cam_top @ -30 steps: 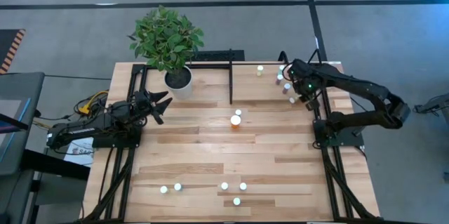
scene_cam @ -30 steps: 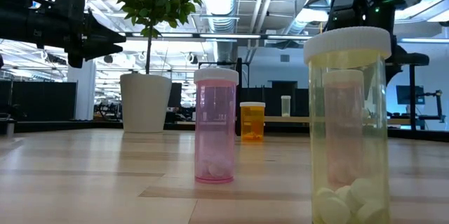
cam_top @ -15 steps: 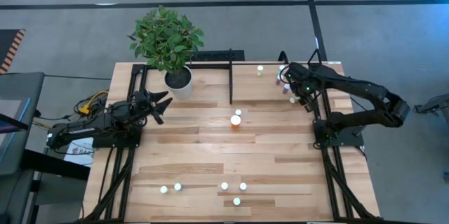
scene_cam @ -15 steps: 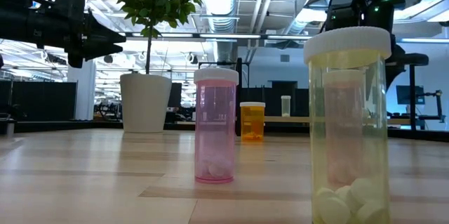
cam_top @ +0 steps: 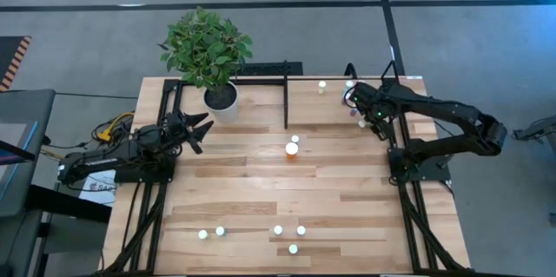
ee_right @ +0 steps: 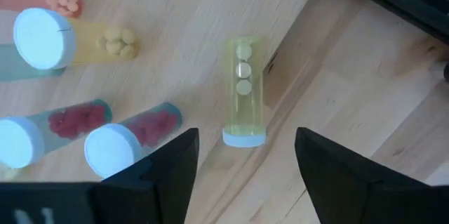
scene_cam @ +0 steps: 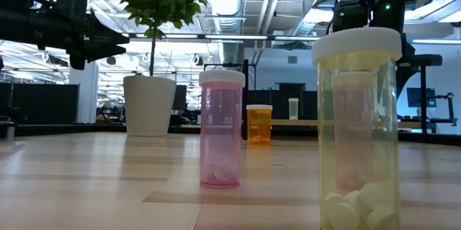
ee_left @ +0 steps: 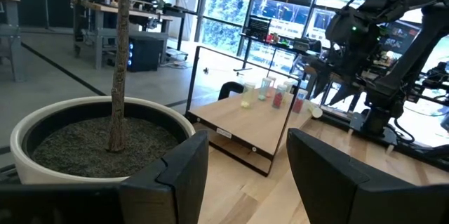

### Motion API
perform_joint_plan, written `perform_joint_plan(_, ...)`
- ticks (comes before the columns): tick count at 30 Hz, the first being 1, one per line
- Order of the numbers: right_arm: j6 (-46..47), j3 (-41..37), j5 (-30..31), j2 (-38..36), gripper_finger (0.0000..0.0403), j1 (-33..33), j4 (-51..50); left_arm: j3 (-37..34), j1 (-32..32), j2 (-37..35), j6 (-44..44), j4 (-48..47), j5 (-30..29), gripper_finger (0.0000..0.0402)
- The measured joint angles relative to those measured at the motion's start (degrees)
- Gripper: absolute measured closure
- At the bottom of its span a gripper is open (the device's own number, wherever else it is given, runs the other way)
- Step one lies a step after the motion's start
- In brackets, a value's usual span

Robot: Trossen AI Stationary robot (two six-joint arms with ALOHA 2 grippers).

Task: Pick and place medicine bottles onto shelf by color
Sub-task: Put the right yellow pill bottle on the shelf

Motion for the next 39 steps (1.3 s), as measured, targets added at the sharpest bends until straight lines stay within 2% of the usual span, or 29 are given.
perform_joint_plan(24,0.68,0.04,0.39,7.74,0.0142,1.41,0.46,0.00,-0.02,0.00,0.00,0.00,0.02,0.0220)
perform_joint_plan(39,1.07,-0.01,4.70,8.37,0.0142,1.80,0.58,-0.01,-0.01,0.00,0.01,0.00,0.02,0.0220)
